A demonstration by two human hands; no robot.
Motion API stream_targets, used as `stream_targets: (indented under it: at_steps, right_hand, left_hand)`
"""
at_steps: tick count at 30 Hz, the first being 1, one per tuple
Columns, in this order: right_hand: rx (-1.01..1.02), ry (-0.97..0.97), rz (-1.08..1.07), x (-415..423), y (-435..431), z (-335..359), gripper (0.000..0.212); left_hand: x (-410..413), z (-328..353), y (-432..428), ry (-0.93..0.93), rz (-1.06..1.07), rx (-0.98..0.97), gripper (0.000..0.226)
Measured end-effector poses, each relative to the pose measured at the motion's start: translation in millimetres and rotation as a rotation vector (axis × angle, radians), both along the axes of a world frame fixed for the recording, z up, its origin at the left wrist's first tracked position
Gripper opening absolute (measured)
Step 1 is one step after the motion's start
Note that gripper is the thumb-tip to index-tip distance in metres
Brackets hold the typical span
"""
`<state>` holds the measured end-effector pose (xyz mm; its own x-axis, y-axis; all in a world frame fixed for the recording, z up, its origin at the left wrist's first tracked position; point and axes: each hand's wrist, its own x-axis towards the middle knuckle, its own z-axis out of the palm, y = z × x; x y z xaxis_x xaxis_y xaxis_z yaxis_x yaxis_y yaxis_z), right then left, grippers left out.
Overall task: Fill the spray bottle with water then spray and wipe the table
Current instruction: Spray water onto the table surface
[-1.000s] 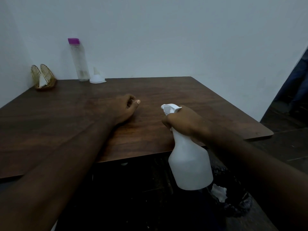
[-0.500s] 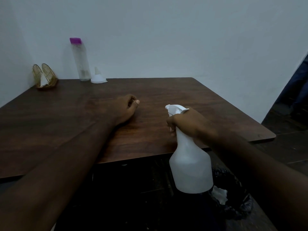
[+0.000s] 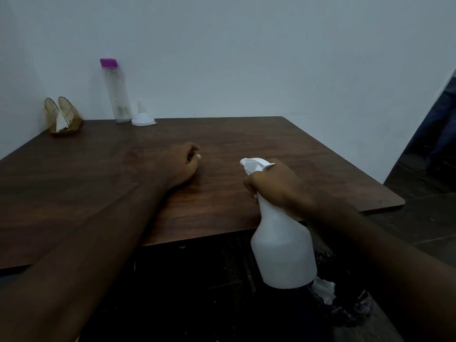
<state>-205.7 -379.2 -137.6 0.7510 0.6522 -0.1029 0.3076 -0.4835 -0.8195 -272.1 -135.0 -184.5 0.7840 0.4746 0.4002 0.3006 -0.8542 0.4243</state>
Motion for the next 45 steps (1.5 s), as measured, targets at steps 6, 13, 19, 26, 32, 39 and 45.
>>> stream_targets:
  at_steps: [6,13,19,26,32,39,45]
  right_hand:
    - [0.038,0.053,0.061,2.3,0.5,0.6,0.055]
    - [0.007,0.050,0.049,-3.0,4.4,1.1,0.054]
    - [0.021,0.026,-0.004,-1.8,3.4,1.7,0.052]
    - [0.097,0.048,0.011,-4.9,-1.4,8.1,0.044]
    - [0.063,0.010,-0.054,-9.8,-4.6,11.0,0.036]
    - [0.041,0.002,-0.053,-15.9,-7.6,10.3,0.041]
    - [0.030,0.041,-0.054,-12.5,-10.4,9.6,0.046]
  left_hand:
    - [1.8,-0.4,0.4,0.008,0.004,-0.001,0.036]
    - [1.0,-1.6,1.5,-0.001,-0.002,-0.002,0.036]
    - [1.0,-1.3,2.4,-0.001,-0.010,-0.020,0.035]
    - [2.3,-3.0,5.5,-0.007,-0.005,-0.024,0.034]
    - [1.3,-1.2,1.8,-0.006,-0.010,-0.029,0.035]
    - [-0.4,-1.1,1.2,0.010,-0.007,-0.022,0.035]
    - [0.8,-2.6,2.6,0.002,0.002,-0.027,0.036]
